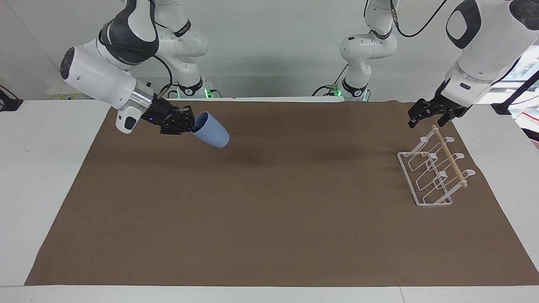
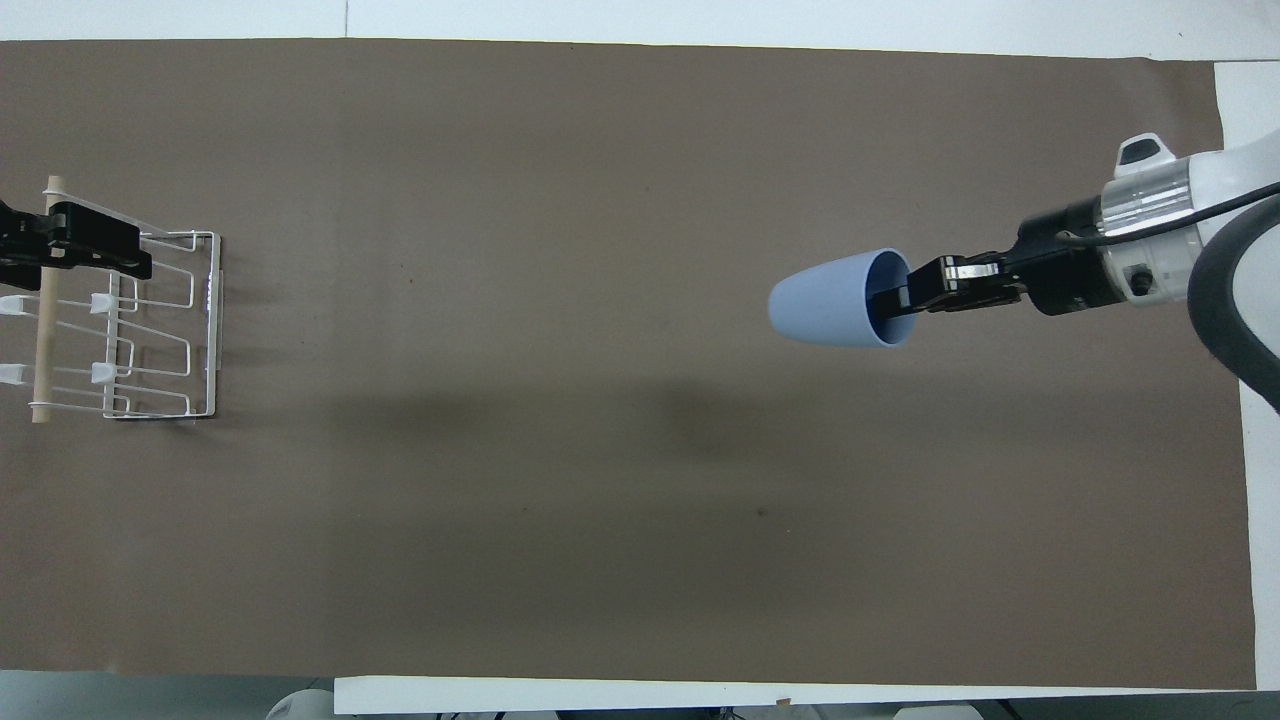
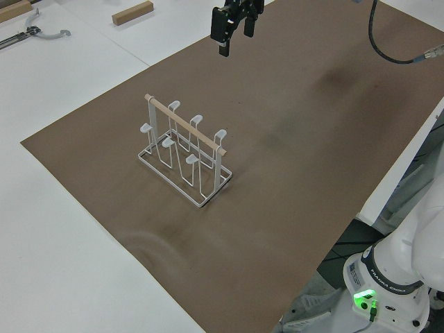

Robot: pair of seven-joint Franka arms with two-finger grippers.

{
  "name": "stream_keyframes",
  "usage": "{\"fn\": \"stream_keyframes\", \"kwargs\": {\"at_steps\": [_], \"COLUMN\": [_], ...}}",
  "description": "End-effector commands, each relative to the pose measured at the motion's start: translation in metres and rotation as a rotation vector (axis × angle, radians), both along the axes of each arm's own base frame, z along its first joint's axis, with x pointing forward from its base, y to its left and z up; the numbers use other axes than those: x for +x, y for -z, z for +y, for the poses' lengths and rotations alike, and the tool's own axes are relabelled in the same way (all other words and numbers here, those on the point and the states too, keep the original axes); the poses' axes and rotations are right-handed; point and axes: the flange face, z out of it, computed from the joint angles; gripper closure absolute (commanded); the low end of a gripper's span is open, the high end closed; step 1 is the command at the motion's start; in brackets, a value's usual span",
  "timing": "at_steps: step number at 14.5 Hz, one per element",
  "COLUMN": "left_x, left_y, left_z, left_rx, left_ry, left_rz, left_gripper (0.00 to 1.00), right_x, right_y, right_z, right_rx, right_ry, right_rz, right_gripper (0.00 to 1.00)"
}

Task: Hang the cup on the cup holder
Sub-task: 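Hold the cup out with the right gripper while the left gripper approaches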

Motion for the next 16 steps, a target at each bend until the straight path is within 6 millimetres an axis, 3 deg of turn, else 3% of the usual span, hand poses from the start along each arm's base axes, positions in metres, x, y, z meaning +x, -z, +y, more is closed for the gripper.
{"fn": "stream_keyframes", "kwargs": {"at_steps": [1, 3, 6, 8, 11, 15, 16], "left_x": [-0.018, -0.02, -0.031, -0.042, -0.057, -0.054, -0.066], "left_y": [0.023, 0.03, 0.027, 0.026, 0.019, 0.002, 0.002], "left_z": [-0.021, -0.048, -0.123, -0.159, -0.192, -0.192, -0.207], "left_rx": [-0.144, -0.24, -0.284, -0.28, -0.173, -0.001, 0.053], "left_ry": [-0.156, -0.348, -0.662, -0.809, -0.98, -1.254, -1.273], "left_rz": [-0.022, 0.014, 0.042, 0.076, 0.088, 0.072, 0.038], "left_gripper": [0.0, 0.0, 0.0, 0.0, 0.0, 0.02, 0.04], "right_x": [-0.007, -0.012, -0.022, -0.031, -0.036, -0.041, -0.041], "right_y": [-0.005, -0.004, -0.001, 0.002, 0.015, 0.035, 0.04], "right_z": [0.038, 0.056, 0.089, 0.117, 0.128, 0.127, 0.128], "right_rx": [0.124, 0.227, 0.398, 0.508, 0.562, 0.599, 0.611], "right_ry": [0.025, 0.069, 0.15, 0.203, 0.227, 0.252, 0.252], "right_rz": [0.048, 0.054, 0.082, 0.121, 0.153, 0.159, 0.157], "right_gripper": [1.0, 1.0, 1.0, 1.0, 1.0, 1.0, 1.0]}}
